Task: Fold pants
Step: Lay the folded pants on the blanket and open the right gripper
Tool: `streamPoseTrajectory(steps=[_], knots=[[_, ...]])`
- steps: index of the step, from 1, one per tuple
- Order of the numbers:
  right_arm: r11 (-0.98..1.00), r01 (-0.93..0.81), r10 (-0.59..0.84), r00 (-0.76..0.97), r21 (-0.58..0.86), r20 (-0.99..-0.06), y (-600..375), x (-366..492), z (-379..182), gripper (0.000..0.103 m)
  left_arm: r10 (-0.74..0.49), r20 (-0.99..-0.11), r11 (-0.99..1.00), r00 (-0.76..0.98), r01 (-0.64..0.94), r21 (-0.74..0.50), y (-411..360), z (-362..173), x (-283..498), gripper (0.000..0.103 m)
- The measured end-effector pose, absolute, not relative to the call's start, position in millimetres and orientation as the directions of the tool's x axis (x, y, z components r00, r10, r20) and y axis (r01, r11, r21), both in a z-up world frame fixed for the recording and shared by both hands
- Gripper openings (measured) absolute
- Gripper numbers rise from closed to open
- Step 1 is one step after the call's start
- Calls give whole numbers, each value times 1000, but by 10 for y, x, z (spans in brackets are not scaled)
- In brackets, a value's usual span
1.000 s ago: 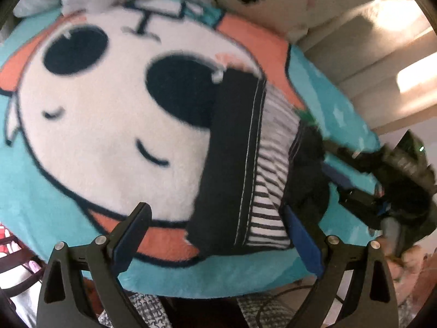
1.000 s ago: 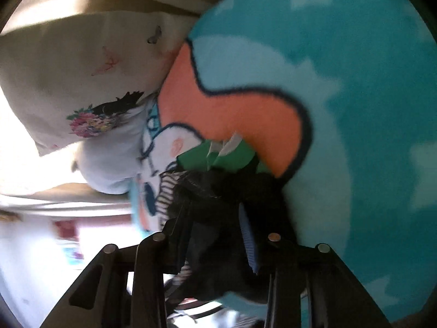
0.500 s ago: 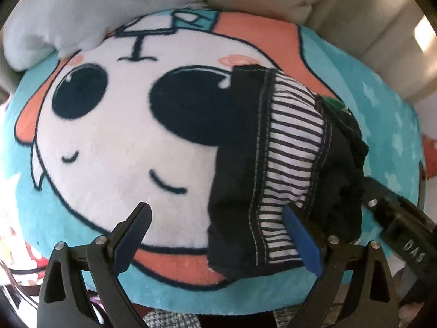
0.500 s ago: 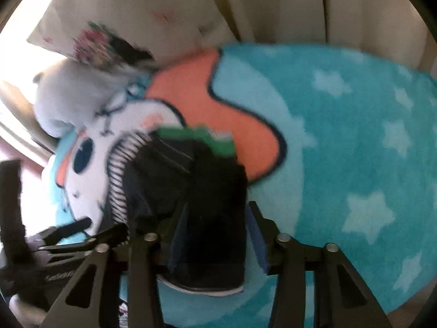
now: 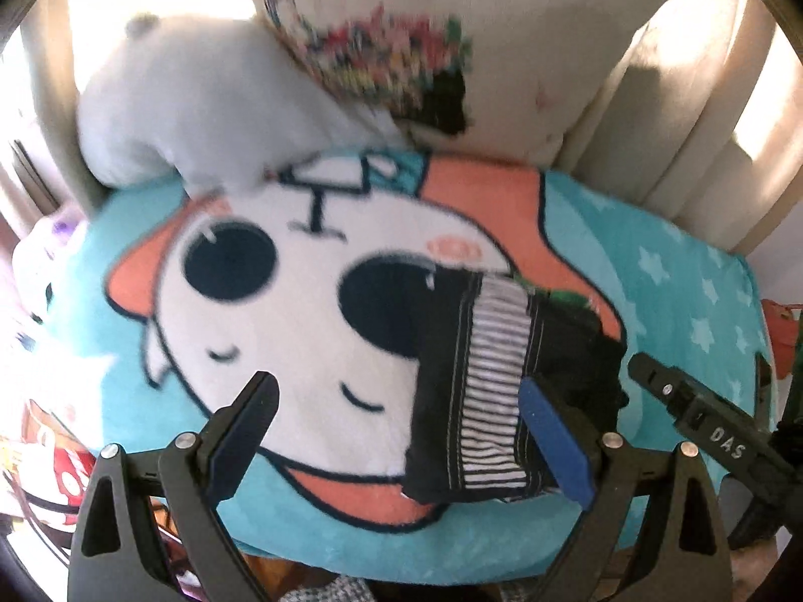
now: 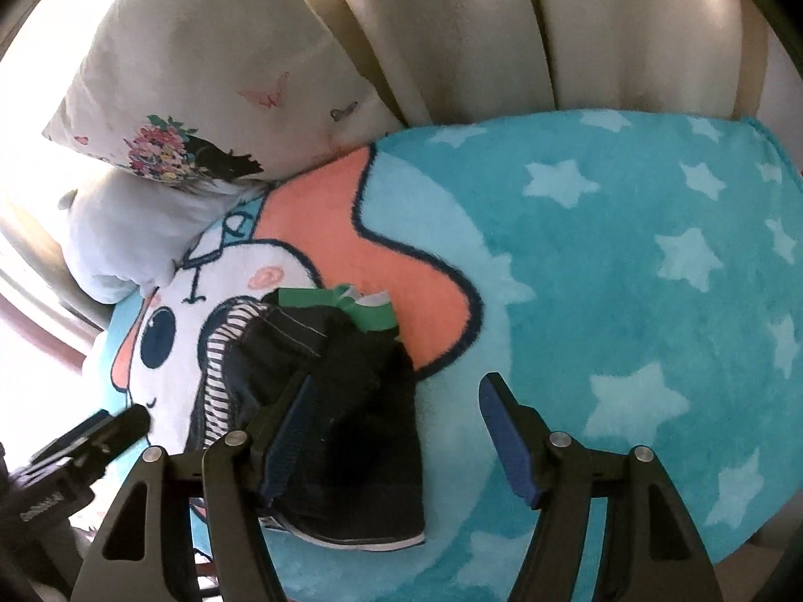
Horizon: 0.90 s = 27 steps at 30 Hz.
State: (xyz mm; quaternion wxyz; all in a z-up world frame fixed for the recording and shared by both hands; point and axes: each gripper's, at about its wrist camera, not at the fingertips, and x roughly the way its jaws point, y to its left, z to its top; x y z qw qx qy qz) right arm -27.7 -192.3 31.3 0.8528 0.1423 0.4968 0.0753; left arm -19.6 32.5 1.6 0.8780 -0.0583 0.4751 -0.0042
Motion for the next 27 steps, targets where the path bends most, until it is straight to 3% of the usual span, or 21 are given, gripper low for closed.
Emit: streamPoseTrajectory(steps=[8,27], knots=[[937,-12,310,486,349,-817,-1855,-297,311,72,42,-792,999,609,-42,21,196,215,-300,96],[932,42,303,457,361,-836,-2035,-295,215,73,50,-824,999,564,-19,47,61,105,-244,96]])
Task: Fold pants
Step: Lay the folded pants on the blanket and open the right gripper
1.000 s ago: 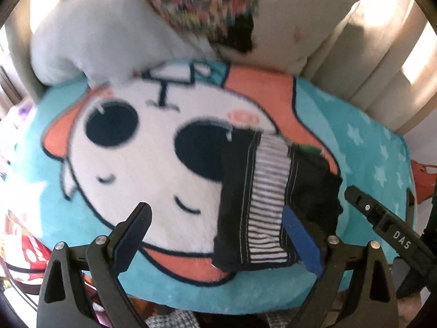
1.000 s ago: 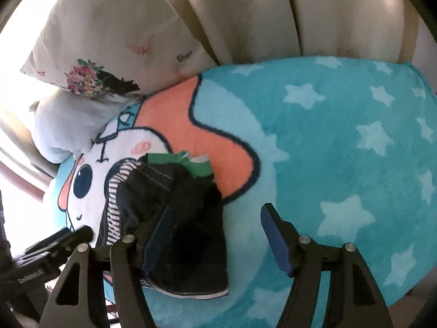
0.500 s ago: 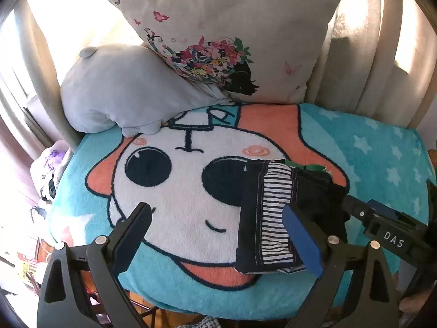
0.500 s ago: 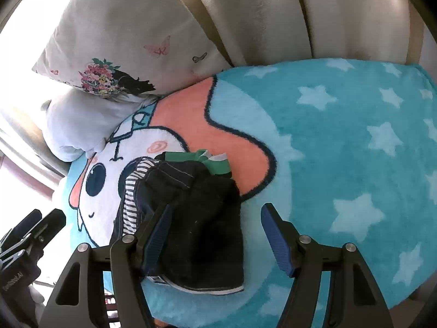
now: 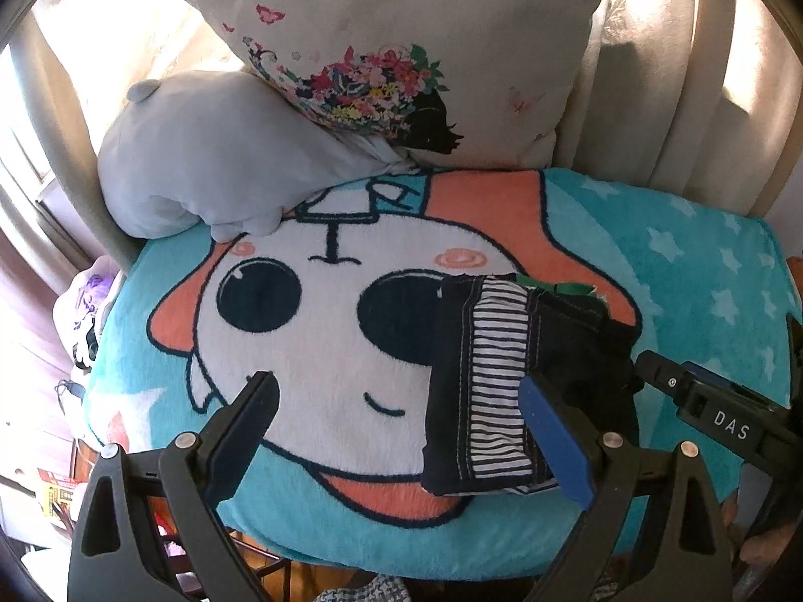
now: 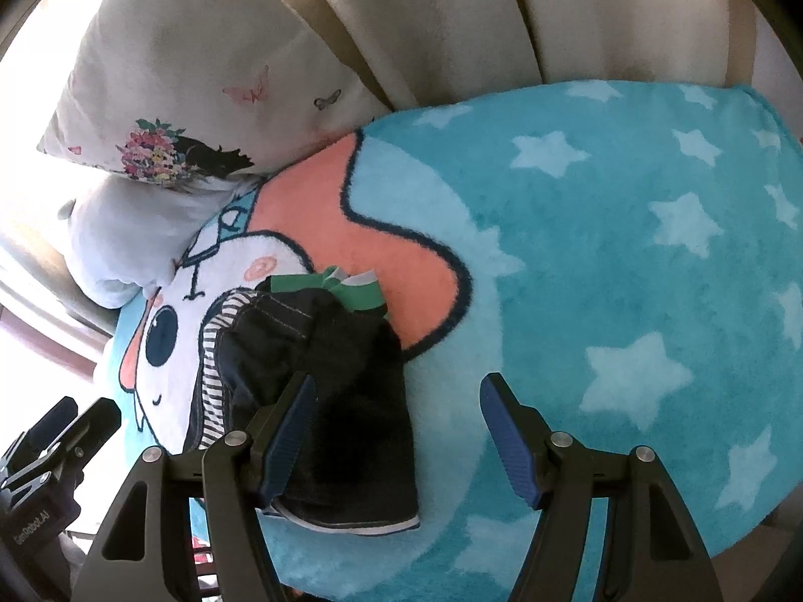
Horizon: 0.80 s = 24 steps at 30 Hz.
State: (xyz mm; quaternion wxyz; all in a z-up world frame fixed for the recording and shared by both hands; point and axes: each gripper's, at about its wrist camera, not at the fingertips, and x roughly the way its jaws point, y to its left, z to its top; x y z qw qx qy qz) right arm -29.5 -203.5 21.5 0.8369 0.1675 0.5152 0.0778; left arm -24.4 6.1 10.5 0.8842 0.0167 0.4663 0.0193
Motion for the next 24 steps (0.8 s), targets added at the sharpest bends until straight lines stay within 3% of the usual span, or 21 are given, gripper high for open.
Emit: streamPoseTrajectory(steps=[10,17,24], knots=[[932,38,310,431,360,-848,-2070,-295,126,73,31,-855,999,517,-42,11,51,-19,-224,96],[912,35,355,429,408,-830,-2210,-343,61,73,-133,-863,961,487,-149,-232,415,-166,-175,96],[867,-8,456,419,499,-785,-2152,-301,33,74,-256,-875,910,411,-205,-362,709,-435,-83,96]])
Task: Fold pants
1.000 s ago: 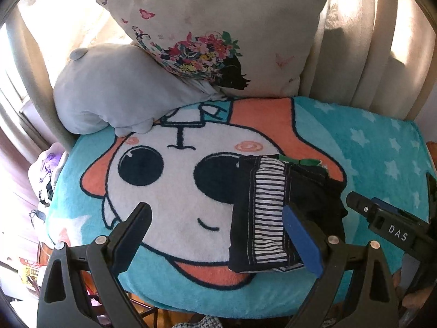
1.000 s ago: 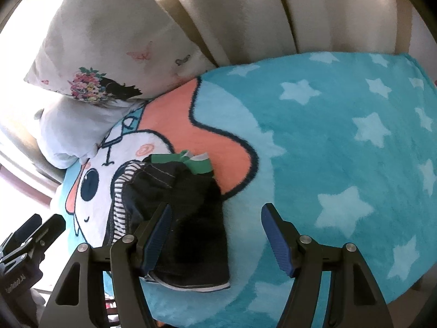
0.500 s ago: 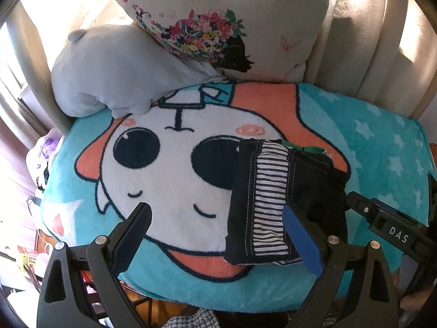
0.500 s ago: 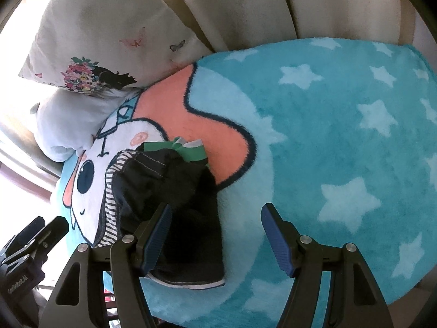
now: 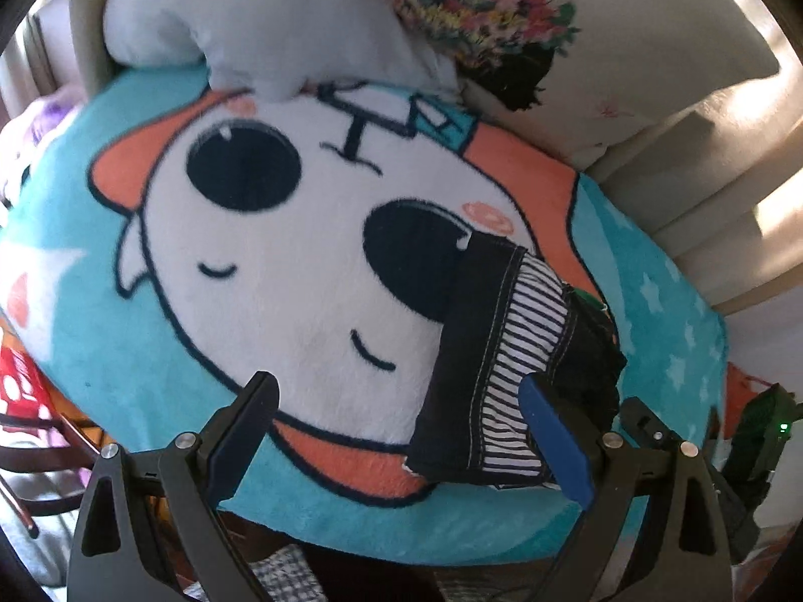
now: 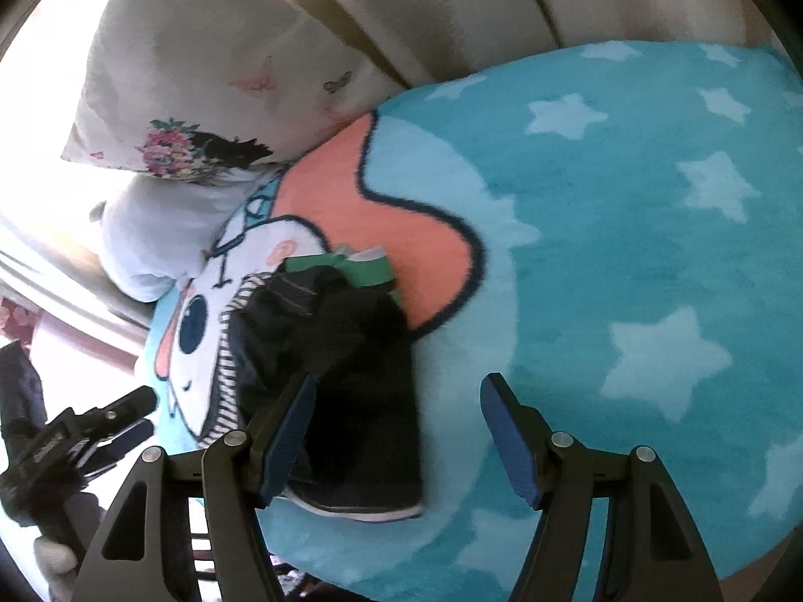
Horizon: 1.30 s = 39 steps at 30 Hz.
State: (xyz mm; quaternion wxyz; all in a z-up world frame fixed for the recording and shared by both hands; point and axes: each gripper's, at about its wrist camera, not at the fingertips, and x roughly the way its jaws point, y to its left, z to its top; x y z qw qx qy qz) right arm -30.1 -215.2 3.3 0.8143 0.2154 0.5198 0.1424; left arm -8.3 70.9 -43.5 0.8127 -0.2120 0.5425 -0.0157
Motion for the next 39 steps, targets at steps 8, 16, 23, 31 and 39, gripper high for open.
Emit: streamPoseTrajectory(steps=[8,16,23,31,39], knots=[[876,-20,454,368,481,-811,-1897,-88,-129,75,-395,-842,885,367,-94,-456,577,-746,344,96],[836,-22,523,335,549,-783,-1813,129,-195,63,-528,-798,825,290,-47,-563,347,-961,610,89],[786,43,578,300,616,-759,-1831,144,-110,36,-562,-790,818,247,20,-575,210,-731,500,34],[760,-55,625,334,648,-705,-1526,267,320,32,-540,-777,821,324,-3,-571,593,-391,577,34],[766,-73,623,331,639,-708,-1210,675,354,31,-498,-797,848,343,-1,-530,794,-411,1016,34]])
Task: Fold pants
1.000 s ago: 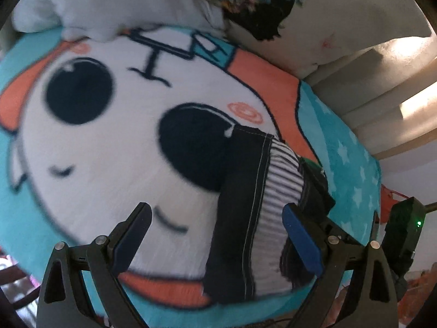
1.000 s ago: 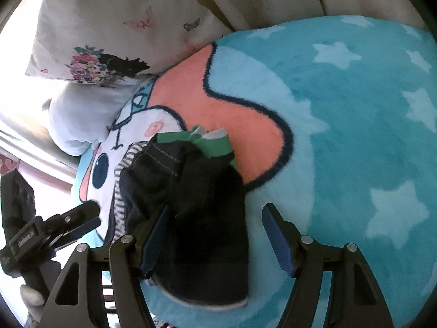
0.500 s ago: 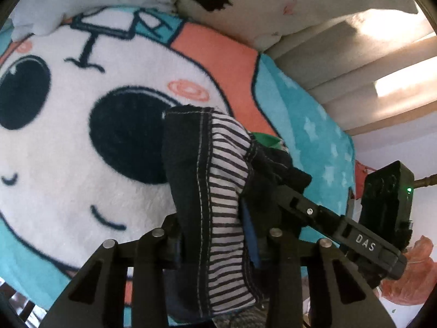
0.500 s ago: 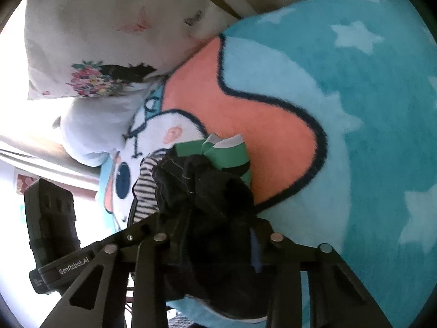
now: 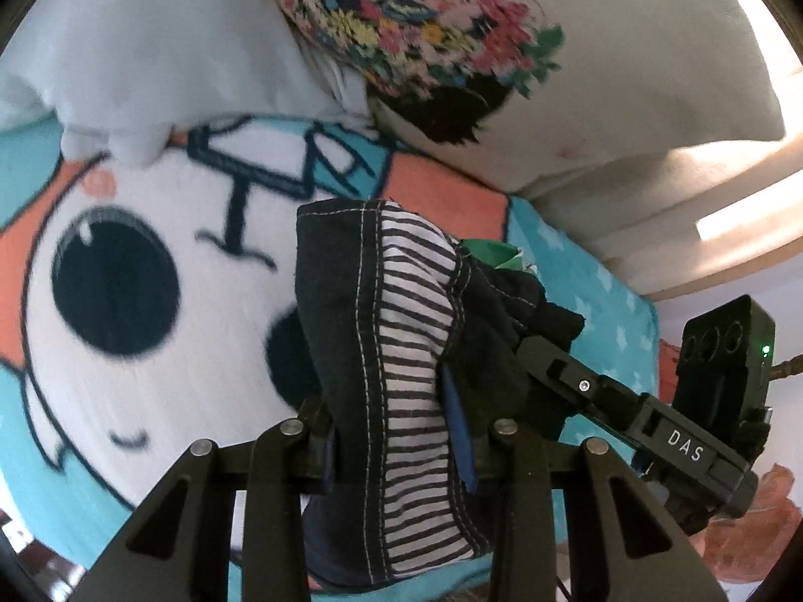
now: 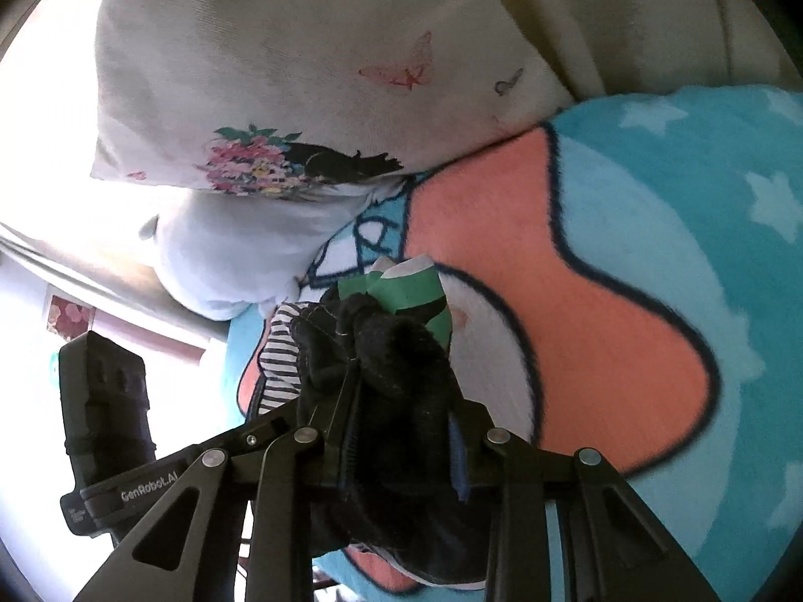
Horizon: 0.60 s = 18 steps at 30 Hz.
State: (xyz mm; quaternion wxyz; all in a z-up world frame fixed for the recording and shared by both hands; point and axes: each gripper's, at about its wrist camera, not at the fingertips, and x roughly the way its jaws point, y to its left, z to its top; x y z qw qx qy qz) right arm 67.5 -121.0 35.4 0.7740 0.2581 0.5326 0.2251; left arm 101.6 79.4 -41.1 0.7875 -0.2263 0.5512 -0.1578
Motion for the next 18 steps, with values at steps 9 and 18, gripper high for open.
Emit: streamPoseTrajectory(steps=[9,18], knots=[[816,-41,555,338,577,-760,-993,1105,247,31,-513,-796,843,322,12,-539,878,-596,1428,34],[842,-1,510,332,540,-794,-912,1302,85,31,-489,-818,864,302,39,-502,855,-773,1631,34]])
